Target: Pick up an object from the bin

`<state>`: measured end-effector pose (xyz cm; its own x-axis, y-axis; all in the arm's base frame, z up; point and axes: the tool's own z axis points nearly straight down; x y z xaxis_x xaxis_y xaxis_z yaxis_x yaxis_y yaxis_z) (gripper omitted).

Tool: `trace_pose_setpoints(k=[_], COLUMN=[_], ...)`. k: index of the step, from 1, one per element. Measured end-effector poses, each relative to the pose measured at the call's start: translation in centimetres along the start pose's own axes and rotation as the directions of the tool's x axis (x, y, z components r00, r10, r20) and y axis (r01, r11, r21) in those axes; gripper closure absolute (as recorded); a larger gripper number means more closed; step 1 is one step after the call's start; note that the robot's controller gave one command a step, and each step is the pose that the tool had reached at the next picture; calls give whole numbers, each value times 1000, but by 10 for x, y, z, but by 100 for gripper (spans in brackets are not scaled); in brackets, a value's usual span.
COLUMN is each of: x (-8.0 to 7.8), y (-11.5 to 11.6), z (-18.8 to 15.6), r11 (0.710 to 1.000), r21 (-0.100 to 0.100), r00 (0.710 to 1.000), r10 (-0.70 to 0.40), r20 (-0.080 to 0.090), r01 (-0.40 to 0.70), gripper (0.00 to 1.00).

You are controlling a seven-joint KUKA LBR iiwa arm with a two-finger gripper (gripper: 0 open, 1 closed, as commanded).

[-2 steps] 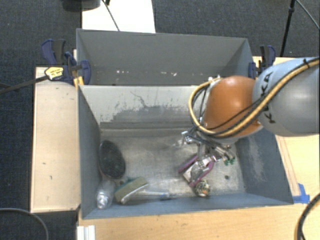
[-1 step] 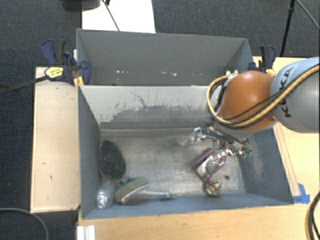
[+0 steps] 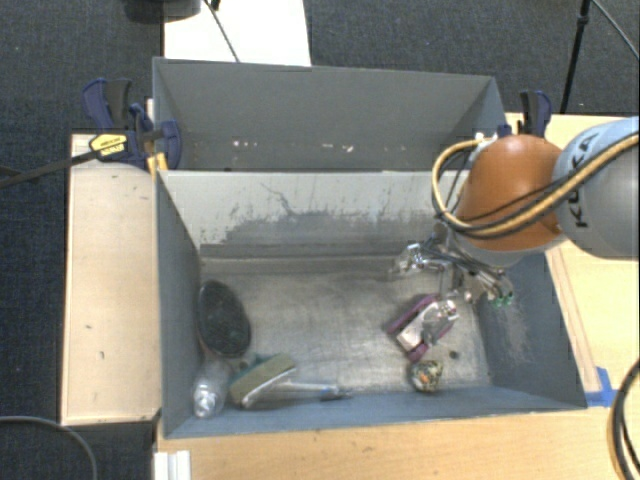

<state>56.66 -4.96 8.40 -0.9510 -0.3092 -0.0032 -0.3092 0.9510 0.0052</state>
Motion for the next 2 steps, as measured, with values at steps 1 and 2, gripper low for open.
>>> trace_pose_setpoints(k=[1,2], x=[2,-1], y=[-1,8], z=[0,-154], r11=[1000,1000], r21=[0,9], r00=[1000,1000], r10=[2,11], r20=[-9,9], r01=[-2,-11], gripper=[100,100])
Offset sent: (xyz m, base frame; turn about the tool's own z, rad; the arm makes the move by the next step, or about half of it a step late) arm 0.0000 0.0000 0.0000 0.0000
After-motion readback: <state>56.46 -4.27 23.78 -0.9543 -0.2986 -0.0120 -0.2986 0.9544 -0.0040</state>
